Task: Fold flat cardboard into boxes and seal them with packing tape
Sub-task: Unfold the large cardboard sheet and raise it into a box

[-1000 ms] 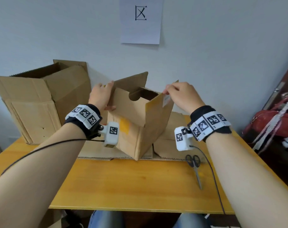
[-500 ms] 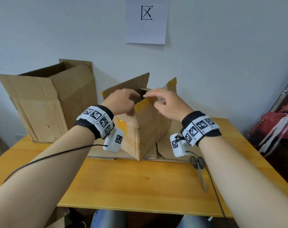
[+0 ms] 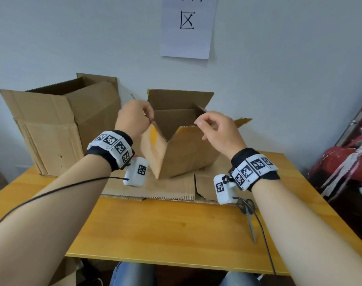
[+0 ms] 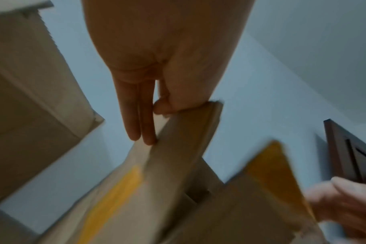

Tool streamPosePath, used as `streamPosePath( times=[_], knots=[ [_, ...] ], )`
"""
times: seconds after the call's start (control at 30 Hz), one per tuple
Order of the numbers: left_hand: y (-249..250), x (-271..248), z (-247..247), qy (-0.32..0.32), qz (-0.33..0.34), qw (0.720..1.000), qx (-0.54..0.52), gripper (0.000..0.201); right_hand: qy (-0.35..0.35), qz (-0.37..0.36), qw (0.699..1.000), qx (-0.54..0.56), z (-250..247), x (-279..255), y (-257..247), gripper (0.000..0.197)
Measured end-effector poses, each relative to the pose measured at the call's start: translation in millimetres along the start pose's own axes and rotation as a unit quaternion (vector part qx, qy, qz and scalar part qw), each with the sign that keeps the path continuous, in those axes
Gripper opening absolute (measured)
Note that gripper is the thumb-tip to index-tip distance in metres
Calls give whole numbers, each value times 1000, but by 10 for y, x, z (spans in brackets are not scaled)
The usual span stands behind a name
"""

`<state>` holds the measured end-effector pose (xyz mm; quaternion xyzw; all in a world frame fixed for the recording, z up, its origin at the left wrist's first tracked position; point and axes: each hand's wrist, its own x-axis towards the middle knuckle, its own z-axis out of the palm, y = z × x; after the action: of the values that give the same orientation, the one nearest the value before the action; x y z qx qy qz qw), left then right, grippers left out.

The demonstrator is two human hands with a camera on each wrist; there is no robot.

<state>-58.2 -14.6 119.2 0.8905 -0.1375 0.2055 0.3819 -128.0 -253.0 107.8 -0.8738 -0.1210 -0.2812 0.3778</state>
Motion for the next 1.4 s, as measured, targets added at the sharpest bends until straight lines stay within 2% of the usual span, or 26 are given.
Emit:
streamPosePath(
  times=[0.07, 0.2, 0.27, 0.33, 0.4, 0.5, 0.6, 0.7, 0.77, 0.9, 1.03, 1.17, 1.3, 1.37, 1.4],
  knots=[
    [-108, 13, -57, 26, -44, 998, -41, 37, 5, 45, 999, -23, -47, 5, 2, 23],
    [-170, 14, -86, -14, -108, 983, -147, 39, 50, 159, 982, -92, -180, 36, 143, 44],
    [-180, 0, -51, -38, -97, 989, -106, 29, 88, 212, 965, -127, -247, 5, 250, 43],
    [-248, -4, 37, -44, -84, 994, -50, 33, 87, 239, 953, -167, -279, -57, 352, 37],
    [-330, -13, 124, -48, -87, 995, 4, 38, 62, 268, 938, -209, -269, -139, 399, 30],
    [-461, -17, 268, -84, -120, 988, 52, 26, 16, 269, 932, -243, -206, -233, 472, 27],
    [-490, -58, 347, -123, -133, 978, 107, 45, -51, 253, 937, -234, -122, -240, 600, 26],
    [-413, -121, 404, -174, -139, 964, 145, 61, -111, 265, 936, -204, -60, -156, 624, 40],
    [-375, -152, 451, -199, -147, 956, 158, 69, -153, 286, 922, -213, -23, -68, 619, 53],
    [-363, -164, 511, -204, -148, 956, 148, 80, -202, 323, 900, -213, 95, 79, 641, 71],
    [-390, -136, 502, -193, -160, 960, 125, 87, -185, 345, 900, -193, 159, 173, 695, 74],
    [-394, -119, 499, -189, -166, 960, 124, 89, -118, 332, 929, -112, 38, 194, 742, 73],
    [-444, -100, 527, -182, -170, 965, 83, 93, -71, 324, 942, -44, -82, 140, 811, 66],
    [-484, -72, 537, -183, -169, 966, 74, 96, -15, 357, 933, 30, -133, 116, 888, 62],
    [-516, -60, 542, -183, -165, 967, 67, 96, 6, 386, 919, 80, -155, 100, 924, 57]
  ],
)
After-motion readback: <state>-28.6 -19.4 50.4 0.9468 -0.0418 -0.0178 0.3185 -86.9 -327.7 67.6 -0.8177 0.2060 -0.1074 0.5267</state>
